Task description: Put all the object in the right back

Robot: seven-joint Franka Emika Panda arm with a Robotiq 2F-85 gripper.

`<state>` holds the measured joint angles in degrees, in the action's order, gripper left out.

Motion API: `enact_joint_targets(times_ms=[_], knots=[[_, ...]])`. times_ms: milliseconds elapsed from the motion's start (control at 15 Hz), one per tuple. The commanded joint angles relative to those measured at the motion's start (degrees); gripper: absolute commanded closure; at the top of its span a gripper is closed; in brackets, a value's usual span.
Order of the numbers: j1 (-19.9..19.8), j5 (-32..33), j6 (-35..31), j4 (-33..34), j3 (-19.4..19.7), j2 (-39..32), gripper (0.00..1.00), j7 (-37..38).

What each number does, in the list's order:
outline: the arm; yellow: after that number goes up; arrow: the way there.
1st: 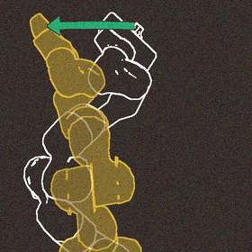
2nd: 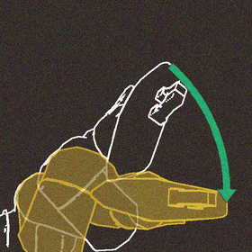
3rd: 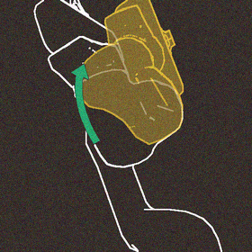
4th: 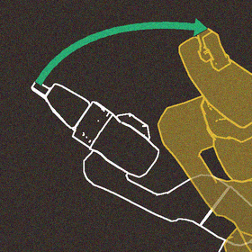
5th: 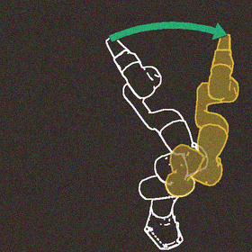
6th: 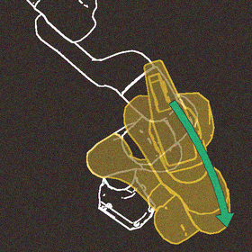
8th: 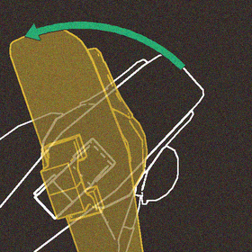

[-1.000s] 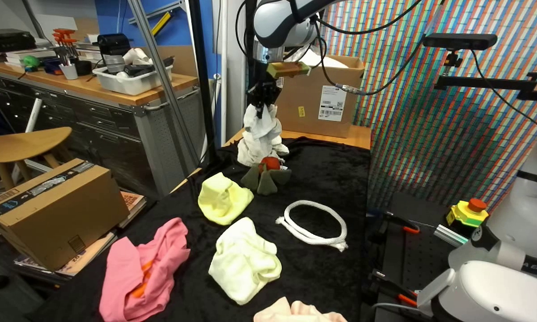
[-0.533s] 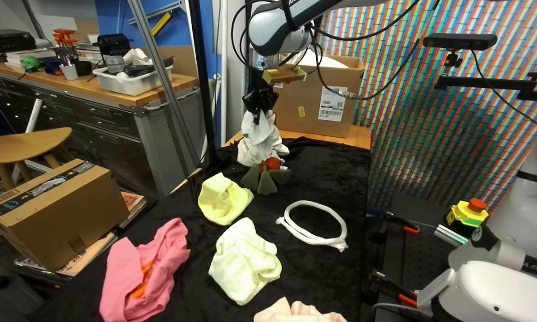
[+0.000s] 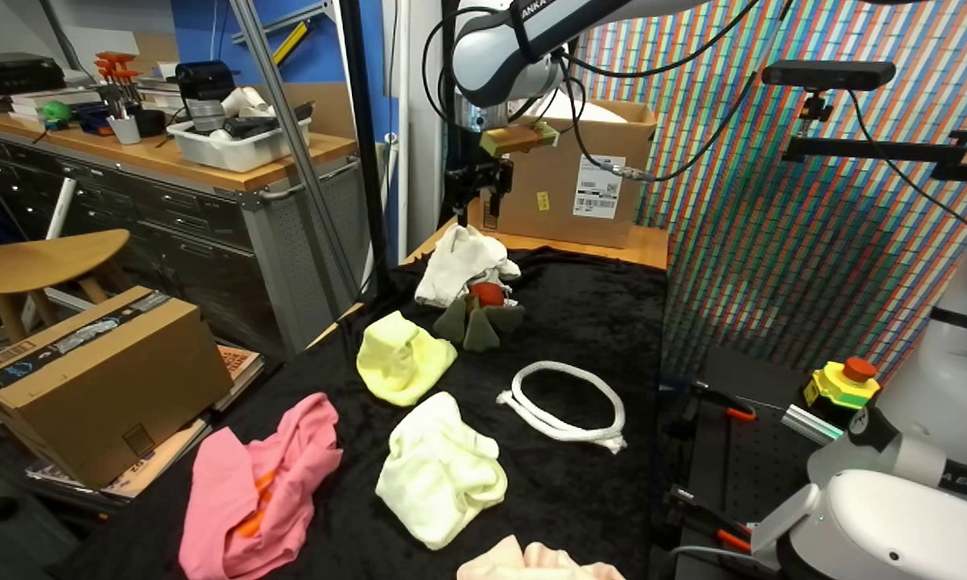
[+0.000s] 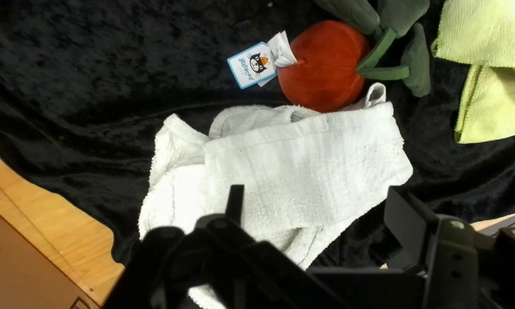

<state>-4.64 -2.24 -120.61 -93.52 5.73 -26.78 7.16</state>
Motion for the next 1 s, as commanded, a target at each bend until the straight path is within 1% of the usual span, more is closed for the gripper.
enact_joint_targets(times_ms=[0,267,400,533,933], knots=[[0.17,2.78,3.9,-1.35,0.6,1.98,0.0,-0.35],[0.01,6.12,8.07,-5.61,0.68,4.54,0.0,-3.26],[0.55,8.63,8.38,-9.13,0.82,6.49,0.01,-3.62],[0.9,10.1,7.48,-13.43,0.53,8.88,0.0,-3.47],[2.77,8.74,4.04,-28.6,-2.39,16.85,0.0,-2.65]])
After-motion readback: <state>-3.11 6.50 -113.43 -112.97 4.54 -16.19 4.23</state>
